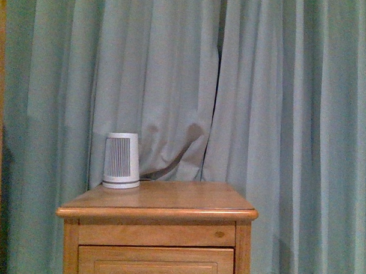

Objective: Put away toys

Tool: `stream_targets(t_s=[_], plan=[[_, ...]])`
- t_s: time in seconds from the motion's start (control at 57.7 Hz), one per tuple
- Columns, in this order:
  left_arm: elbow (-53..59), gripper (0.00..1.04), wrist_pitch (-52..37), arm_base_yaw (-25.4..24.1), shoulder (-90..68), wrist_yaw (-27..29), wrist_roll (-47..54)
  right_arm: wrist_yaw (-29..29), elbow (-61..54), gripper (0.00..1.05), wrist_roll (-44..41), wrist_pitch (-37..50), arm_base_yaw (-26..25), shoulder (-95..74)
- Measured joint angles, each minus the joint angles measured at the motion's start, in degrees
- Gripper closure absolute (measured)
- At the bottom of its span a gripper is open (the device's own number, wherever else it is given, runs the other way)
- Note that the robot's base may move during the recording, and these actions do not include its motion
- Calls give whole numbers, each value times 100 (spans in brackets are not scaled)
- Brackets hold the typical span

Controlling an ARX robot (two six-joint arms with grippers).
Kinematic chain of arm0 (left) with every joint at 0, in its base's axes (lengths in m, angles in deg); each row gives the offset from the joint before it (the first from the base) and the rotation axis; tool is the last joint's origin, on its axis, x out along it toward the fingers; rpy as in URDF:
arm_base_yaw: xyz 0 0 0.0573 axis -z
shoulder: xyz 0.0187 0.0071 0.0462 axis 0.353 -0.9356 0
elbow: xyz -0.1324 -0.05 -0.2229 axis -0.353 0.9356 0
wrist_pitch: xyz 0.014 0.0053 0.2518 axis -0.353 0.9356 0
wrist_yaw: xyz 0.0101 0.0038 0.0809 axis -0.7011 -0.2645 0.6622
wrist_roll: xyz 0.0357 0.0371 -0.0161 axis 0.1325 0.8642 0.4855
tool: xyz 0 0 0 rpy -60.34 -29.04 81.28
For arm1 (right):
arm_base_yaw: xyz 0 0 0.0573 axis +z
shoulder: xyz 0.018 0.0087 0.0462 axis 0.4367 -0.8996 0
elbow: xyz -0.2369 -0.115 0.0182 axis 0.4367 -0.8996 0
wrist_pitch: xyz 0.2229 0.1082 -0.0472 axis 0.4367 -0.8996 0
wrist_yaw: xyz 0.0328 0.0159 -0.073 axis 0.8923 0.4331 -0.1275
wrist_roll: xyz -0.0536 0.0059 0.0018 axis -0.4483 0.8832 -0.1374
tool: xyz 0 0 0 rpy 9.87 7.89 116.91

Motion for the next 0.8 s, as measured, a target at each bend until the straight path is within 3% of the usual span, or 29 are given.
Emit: stream_targets(t_s=[0.797], plan=[[0, 6, -2, -4, -2, 4, 0, -17, 0, 98, 0, -2, 4, 0]])
